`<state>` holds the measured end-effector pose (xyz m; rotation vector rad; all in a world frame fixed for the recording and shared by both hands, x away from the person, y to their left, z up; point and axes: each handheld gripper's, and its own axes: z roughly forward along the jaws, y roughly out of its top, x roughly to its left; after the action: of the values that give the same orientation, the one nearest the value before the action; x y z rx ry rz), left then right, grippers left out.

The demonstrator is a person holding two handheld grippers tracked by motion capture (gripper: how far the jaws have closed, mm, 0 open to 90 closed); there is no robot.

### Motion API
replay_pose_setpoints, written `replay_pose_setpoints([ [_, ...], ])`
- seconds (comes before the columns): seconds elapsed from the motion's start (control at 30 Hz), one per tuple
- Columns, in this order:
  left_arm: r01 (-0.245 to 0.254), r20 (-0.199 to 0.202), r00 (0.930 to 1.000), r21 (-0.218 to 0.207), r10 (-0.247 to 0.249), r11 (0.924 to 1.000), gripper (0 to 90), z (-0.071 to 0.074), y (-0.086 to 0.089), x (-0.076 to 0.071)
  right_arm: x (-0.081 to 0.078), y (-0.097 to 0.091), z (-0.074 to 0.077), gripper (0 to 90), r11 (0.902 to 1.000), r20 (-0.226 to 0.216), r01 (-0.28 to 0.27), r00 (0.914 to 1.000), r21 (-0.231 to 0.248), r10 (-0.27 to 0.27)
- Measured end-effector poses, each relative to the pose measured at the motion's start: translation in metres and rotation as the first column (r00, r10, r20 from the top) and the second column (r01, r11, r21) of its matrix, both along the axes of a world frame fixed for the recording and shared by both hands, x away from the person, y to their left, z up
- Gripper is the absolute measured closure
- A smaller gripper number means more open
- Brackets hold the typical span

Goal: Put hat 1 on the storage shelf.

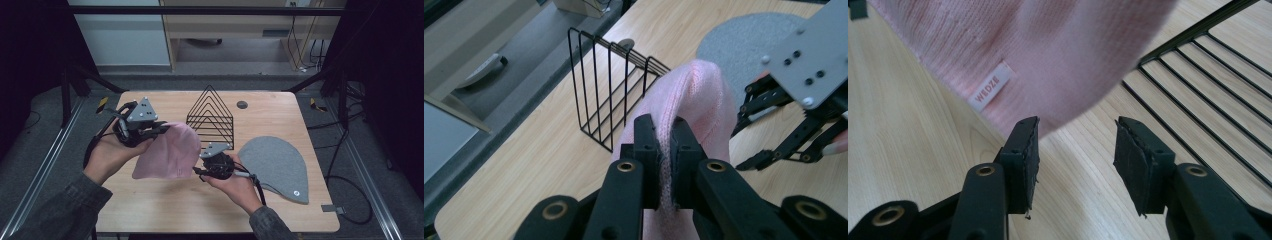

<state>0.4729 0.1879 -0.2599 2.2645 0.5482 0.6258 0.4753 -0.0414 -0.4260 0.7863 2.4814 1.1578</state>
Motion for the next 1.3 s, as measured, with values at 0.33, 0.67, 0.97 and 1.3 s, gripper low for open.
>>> replay_pose_setpoints([
  [0.33,0.008,0.002,1.0000,-0.052,-0.008,0.9986,84.2,0.012,-0.006,0.004,0.005,-0.004,0.012,81.2,0.9917,-0.029,-0.053,0.9980,0.117,0.057],
  [0.67,-0.003,0.008,1.0000,-0.132,0.004,0.9912,83.9,0.034,-0.008,0.020,0.009,-0.033,0.056,83.0,0.9941,0.028,-0.059,0.9980,0.092,0.056],
  [0.97,-0.007,0.014,0.9999,-0.215,0.010,0.9766,83.7,0.054,-0.010,0.046,0.029,-0.051,0.095,83.3,0.9982,0.062,-0.040,0.9974,0.044,0.037],
  [1.3,-0.037,0.020,0.9988,-0.285,0.045,0.9577,83.6,0.066,-0.024,0.070,0.051,-0.067,0.127,83.5,0.9997,0.121,0.022,0.9924,0.013,-0.023],
])
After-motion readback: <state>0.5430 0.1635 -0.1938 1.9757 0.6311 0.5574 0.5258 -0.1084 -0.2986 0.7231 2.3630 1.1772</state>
